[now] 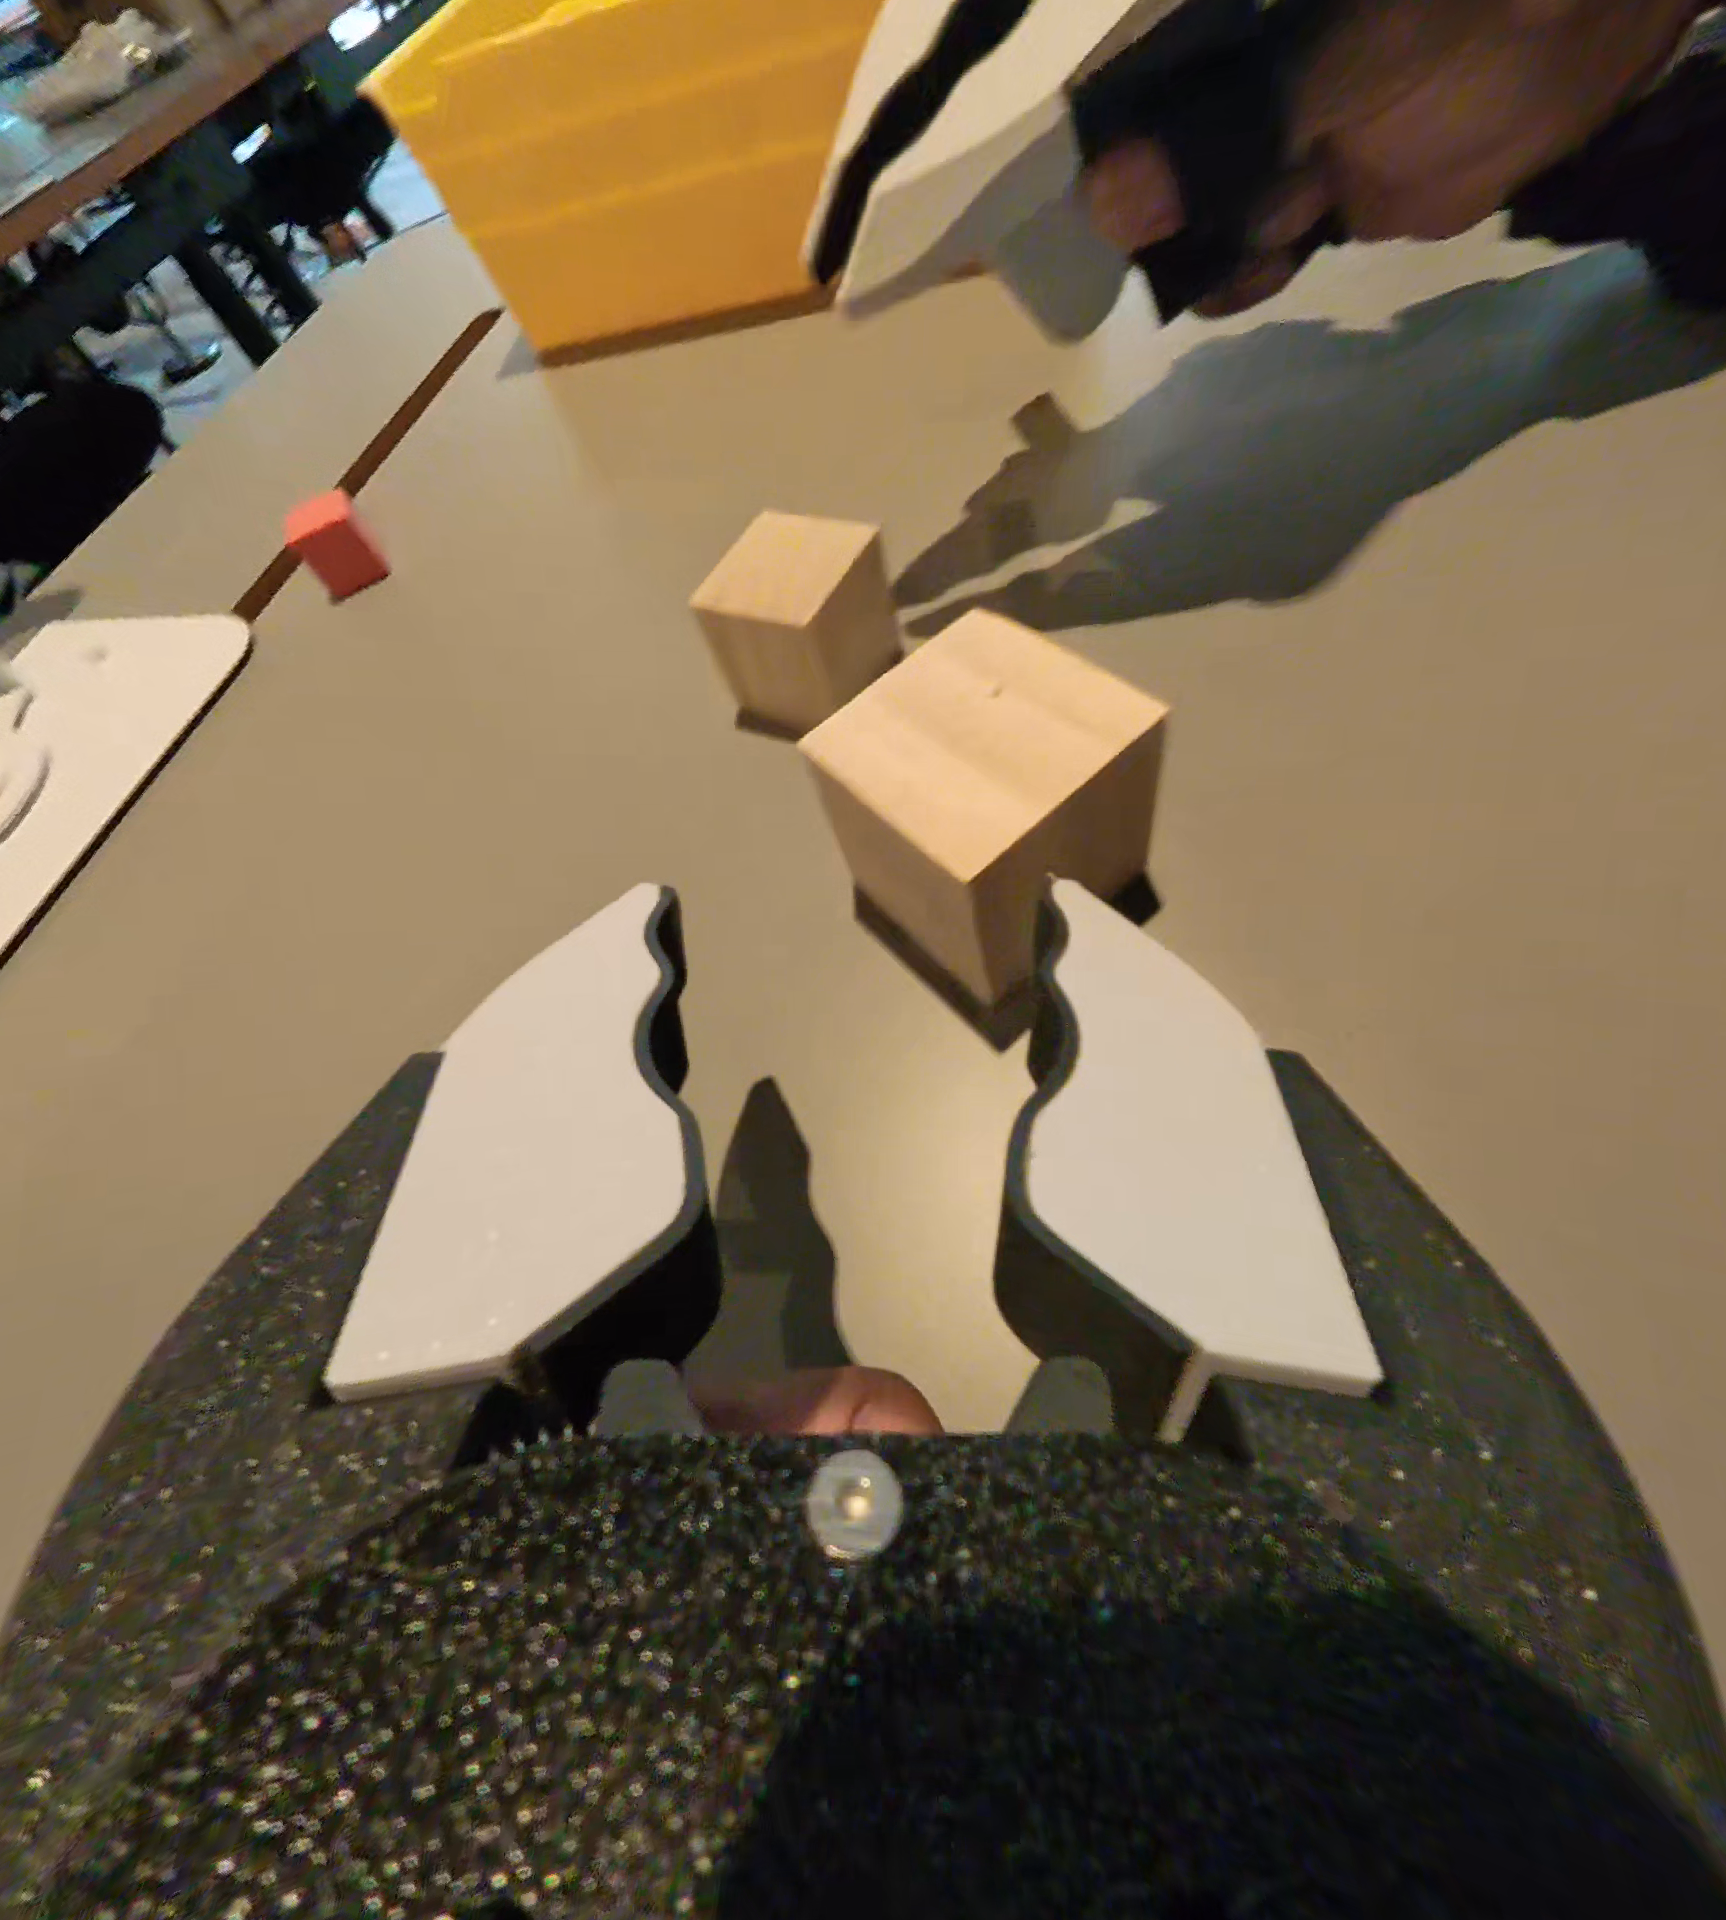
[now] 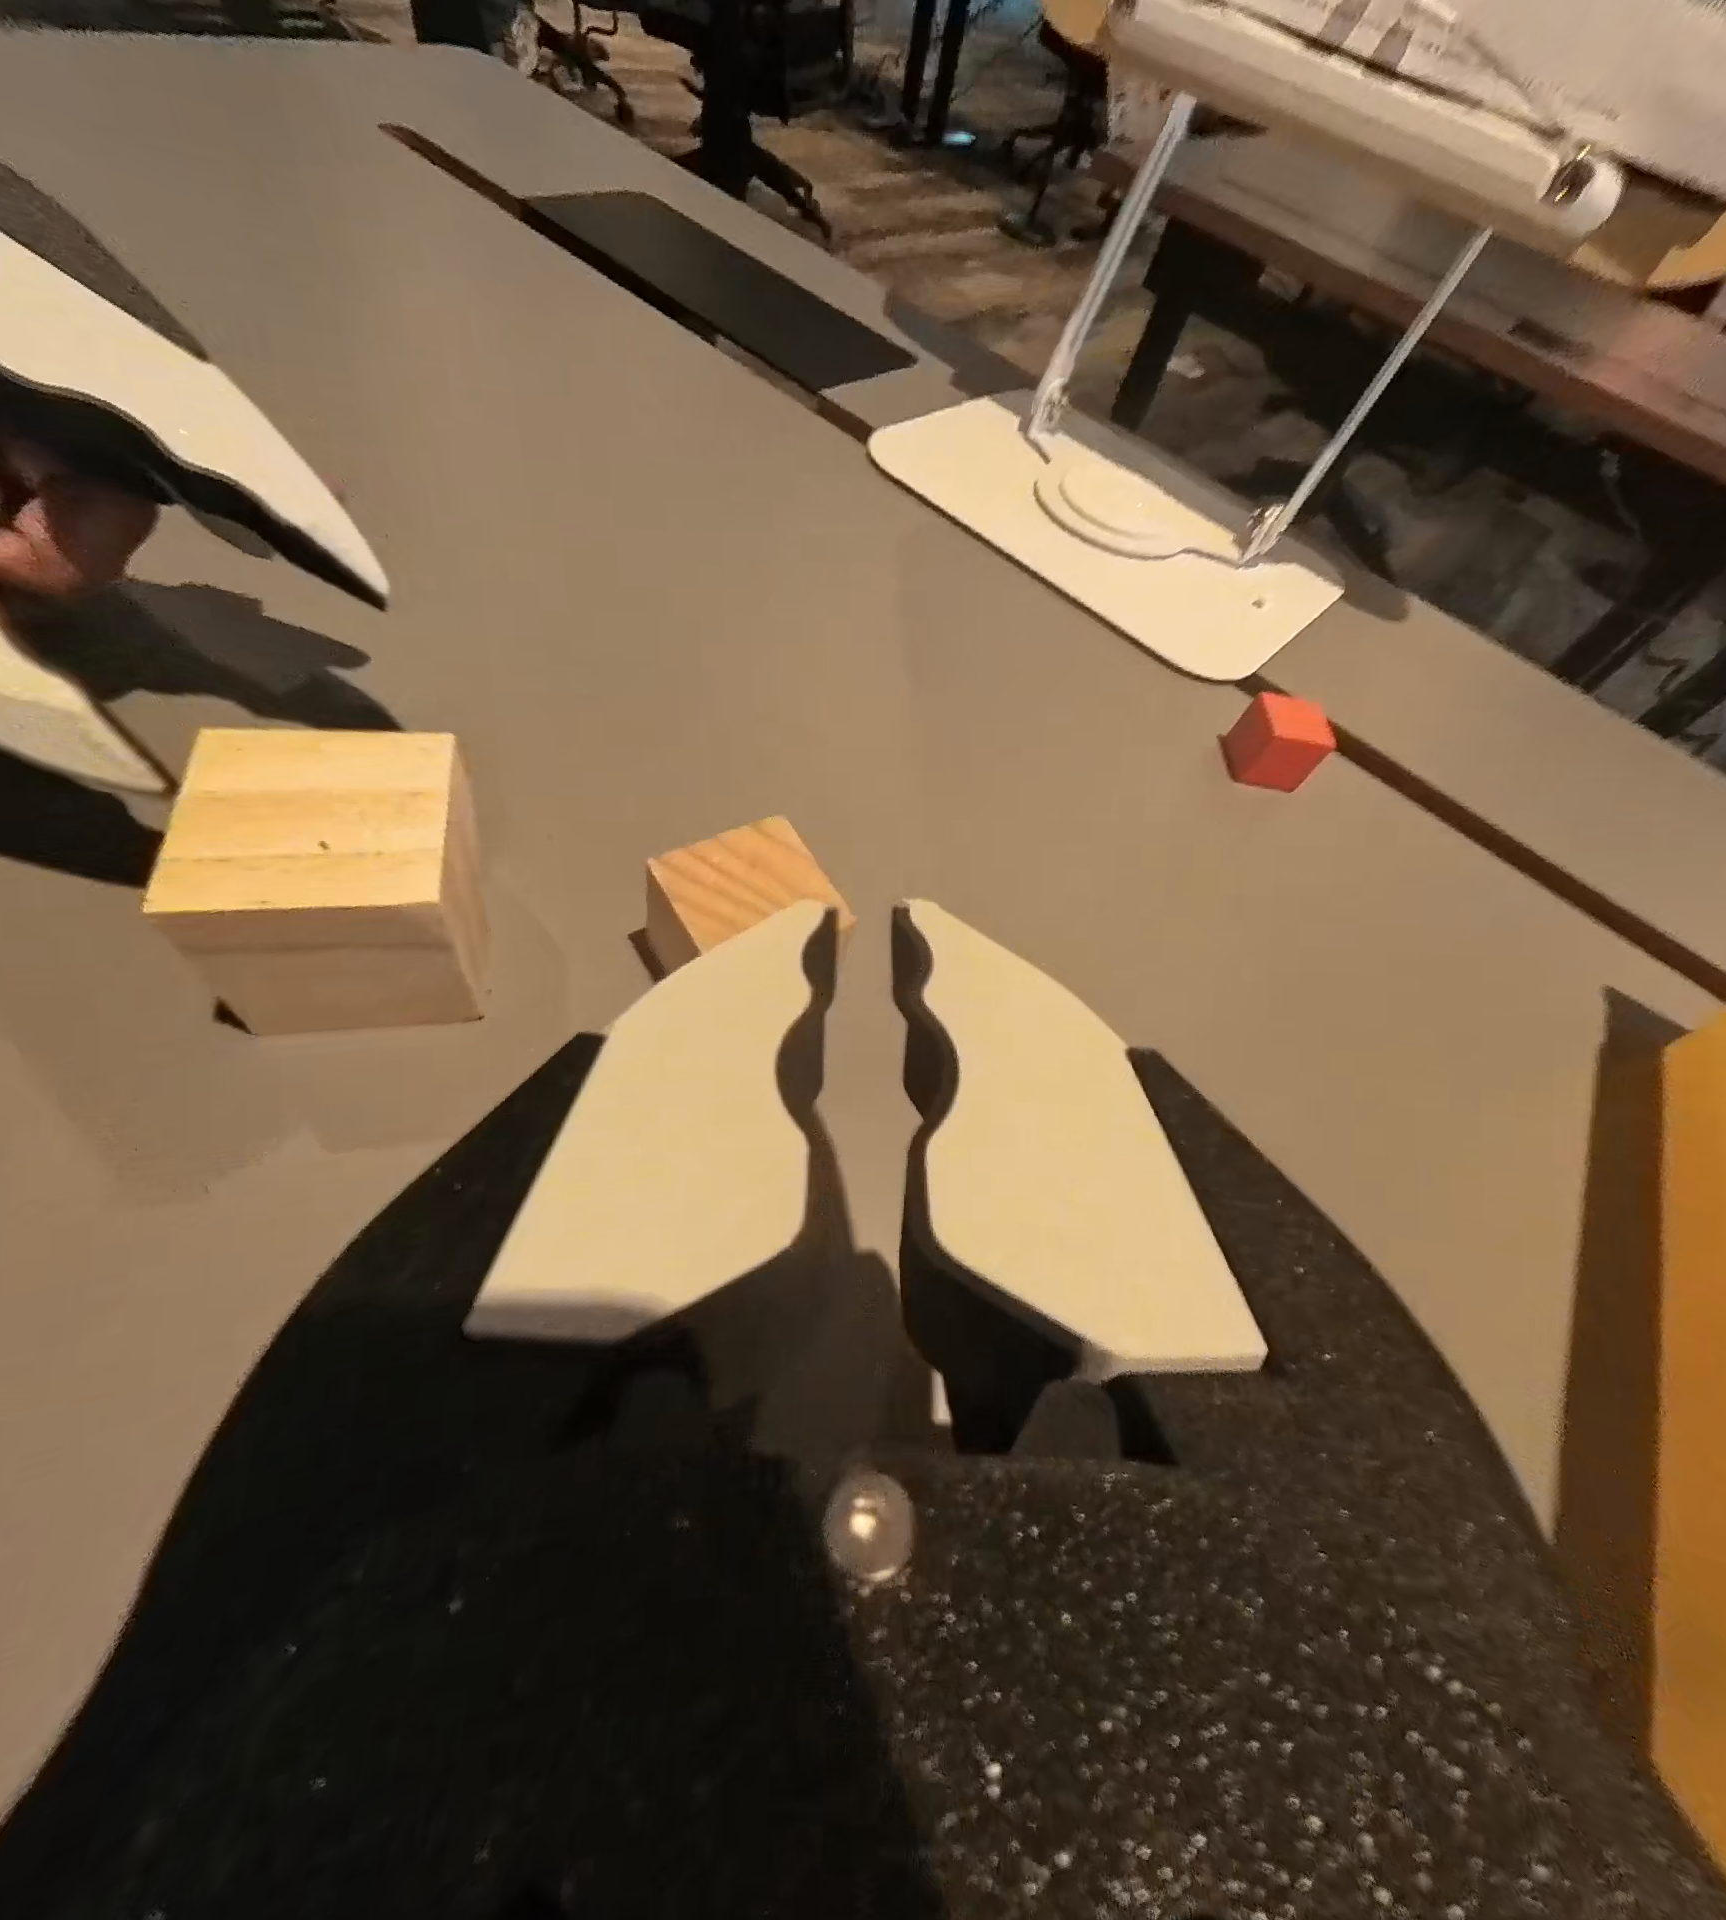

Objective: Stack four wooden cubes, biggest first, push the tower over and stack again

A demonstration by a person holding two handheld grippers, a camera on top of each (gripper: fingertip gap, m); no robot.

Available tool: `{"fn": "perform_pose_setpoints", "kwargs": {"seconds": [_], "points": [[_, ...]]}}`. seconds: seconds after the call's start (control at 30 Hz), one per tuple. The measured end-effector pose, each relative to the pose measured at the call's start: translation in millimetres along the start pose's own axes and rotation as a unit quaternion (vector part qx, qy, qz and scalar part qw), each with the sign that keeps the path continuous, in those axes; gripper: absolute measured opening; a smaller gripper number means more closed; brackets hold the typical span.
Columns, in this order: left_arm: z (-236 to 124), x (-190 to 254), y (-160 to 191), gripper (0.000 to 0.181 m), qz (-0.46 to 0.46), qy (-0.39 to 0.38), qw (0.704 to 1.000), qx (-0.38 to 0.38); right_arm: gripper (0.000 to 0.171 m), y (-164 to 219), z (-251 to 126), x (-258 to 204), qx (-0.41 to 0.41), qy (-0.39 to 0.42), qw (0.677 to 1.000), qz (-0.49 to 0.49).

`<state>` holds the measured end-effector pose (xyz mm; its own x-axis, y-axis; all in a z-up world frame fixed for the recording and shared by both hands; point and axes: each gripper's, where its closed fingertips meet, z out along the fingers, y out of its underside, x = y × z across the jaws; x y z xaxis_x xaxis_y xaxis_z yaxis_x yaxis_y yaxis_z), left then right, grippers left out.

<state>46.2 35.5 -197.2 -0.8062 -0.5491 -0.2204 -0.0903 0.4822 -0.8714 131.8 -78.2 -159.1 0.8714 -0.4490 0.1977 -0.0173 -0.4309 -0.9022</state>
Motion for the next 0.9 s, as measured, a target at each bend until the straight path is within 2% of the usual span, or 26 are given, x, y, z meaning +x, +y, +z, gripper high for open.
{"fn": "perform_pose_setpoints", "kwargs": {"seconds": [0.13, 0.4, 0.67, 0.8, 0.9], "points": [[6, 13, -10, 0.068, 0.020, 0.020, 0.999, 0.018, 0.016, 11, 7, -5, -0.017, -0.037, 0.999, 0.014], [23, 4, -8, 0.063, 0.045, -0.046, 0.998, -0.016, 0.019, 31, 20, -5, -0.055, -0.034, 0.998, -0.026], [43, 15, -13, 0.066, 0.052, -0.063, 0.996, -0.043, 0.025, 39, 26, -3, -0.065, -0.037, 0.996, -0.056], [34, 13, -21, 0.068, 0.048, -0.050, 0.997, -0.012, 0.031, 42, 28, -8, -0.065, -0.058, 0.994, -0.061], [17, 2, -35, 0.064, 0.030, -0.034, 0.998, 0.047, 0.032, 39, 28, -10, -0.053, -0.075, 0.994, -0.059]]}}
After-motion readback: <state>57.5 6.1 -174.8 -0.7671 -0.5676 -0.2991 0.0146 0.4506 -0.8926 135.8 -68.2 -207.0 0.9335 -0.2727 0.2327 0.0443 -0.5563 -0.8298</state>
